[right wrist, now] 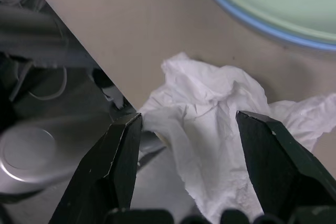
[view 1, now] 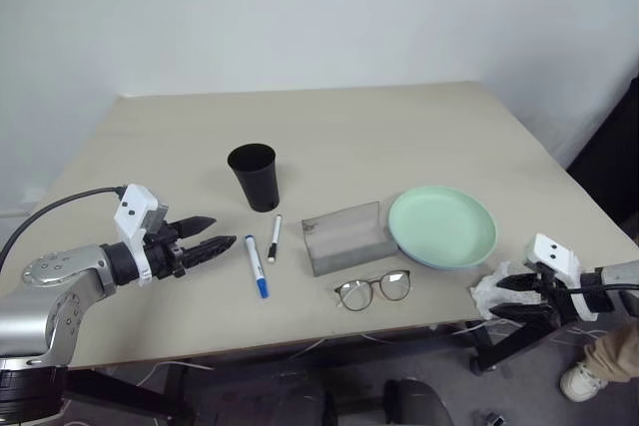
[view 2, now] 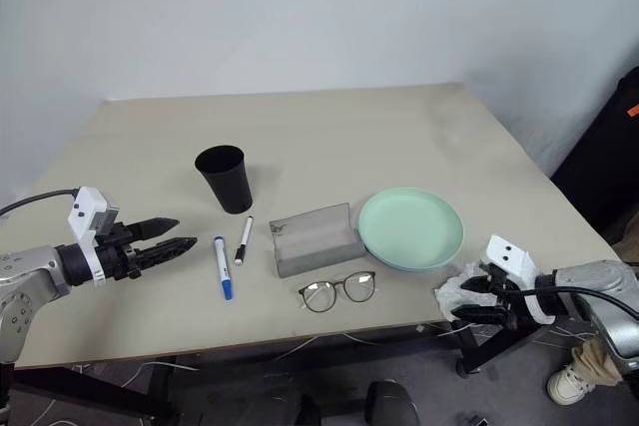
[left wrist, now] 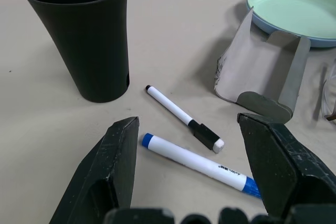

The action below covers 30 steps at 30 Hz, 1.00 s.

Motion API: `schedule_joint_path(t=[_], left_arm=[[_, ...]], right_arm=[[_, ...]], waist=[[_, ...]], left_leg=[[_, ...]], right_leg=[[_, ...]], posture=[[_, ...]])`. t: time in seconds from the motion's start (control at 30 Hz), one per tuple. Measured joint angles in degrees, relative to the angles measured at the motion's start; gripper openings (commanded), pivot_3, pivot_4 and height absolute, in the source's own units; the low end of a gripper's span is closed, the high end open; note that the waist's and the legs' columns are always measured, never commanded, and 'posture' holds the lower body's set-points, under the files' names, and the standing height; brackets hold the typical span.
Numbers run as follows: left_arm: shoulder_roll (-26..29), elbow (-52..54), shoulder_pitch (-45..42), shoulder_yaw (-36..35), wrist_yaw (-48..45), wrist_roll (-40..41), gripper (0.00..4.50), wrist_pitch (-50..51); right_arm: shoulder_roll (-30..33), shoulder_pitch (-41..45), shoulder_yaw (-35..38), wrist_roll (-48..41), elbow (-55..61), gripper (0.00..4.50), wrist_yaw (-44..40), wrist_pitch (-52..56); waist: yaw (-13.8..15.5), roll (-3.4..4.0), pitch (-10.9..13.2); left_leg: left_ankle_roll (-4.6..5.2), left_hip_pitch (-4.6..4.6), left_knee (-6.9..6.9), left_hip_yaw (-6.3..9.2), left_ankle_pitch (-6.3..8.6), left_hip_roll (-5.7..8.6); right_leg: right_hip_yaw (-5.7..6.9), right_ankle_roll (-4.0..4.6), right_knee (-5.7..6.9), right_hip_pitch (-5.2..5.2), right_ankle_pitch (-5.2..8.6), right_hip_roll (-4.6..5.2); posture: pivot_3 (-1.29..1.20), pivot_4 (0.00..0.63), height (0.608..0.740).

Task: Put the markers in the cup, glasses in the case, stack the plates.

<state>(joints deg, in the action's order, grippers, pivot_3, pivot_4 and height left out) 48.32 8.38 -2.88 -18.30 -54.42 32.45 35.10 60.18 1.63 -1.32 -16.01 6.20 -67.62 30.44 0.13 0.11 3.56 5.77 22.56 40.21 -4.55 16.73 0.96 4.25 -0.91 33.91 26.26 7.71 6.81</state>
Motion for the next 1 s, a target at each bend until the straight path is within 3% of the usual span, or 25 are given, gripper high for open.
schedule_joint_path(t=[0.17,0.2,0.27,0.5,0.83,1.0], left_arm=[[0.00,0.00,-0.01,0.00,0.04,0.00,3.16,0.00],[0.00,0.00,-0.04,0.00,0.04,0.00,3.16,0.00],[0.00,0.00,-0.04,0.00,0.04,0.01,3.16,0.00],[0.00,-0.01,-0.27,0.00,0.13,-0.01,3.16,0.00],[0.00,-0.07,-0.43,0.04,0.23,-0.02,3.16,-0.06],[0.00,-0.28,-0.47,0.04,0.21,-0.04,3.16,-0.22]], right_arm=[[-0.83,0.07,-2.18,4.19,-1.32,3.09,1.77,-5.28],[-0.83,0.12,-2.21,4.38,-1.36,2.92,1.81,-5.50],[-0.84,0.24,-2.27,4.74,-1.58,2.47,1.81,-5.73],[-0.94,1.71,-3.04,4.97,-3.15,0.13,1.58,-5.96],[-0.85,4.24,-4.09,5.33,-5.70,0.06,-0.59,-6.77],[1.87,4.36,-1.38,1.36,-5.30,0.06,-7.98,-8.61]], waist=[[0.22,0.00,0.00],[0.21,-0.01,0.00],[0.20,-0.03,-0.01],[0.19,-0.06,-0.01],[0.18,-0.07,-0.01],[0.22,-0.04,0.00]], left_leg=[[-0.02,0.00,0.00,0.01,-0.01,-0.01],[-0.06,0.00,0.00,0.01,-0.03,-0.01],[-0.25,-0.01,0.00,0.01,-0.15,-0.02],[0.00,-0.02,0.05,-0.01,0.00,-0.02],[-0.01,-0.02,0.05,-0.07,-0.01,-0.04],[-0.06,-0.01,0.05,-0.04,-0.04,-0.05]], right_leg=[[0.01,0.00,0.00,0.00,0.00,0.00],[0.01,0.00,0.00,-0.01,0.00,-0.01],[0.01,0.01,-0.01,-0.02,-0.01,-0.01],[0.01,0.03,-0.02,-0.04,-0.02,0.00],[0.00,0.07,-0.01,-0.03,-0.06,0.00],[0.04,0.07,-0.01,-0.02,-0.07,-0.03]], posture=[[0.00,0.000,0.723],[0.00,0.000,0.723],[0.00,0.000,0.723],[0.00,0.000,0.723],[0.00,0.000,0.723],[0.00,0.000,0.723]])
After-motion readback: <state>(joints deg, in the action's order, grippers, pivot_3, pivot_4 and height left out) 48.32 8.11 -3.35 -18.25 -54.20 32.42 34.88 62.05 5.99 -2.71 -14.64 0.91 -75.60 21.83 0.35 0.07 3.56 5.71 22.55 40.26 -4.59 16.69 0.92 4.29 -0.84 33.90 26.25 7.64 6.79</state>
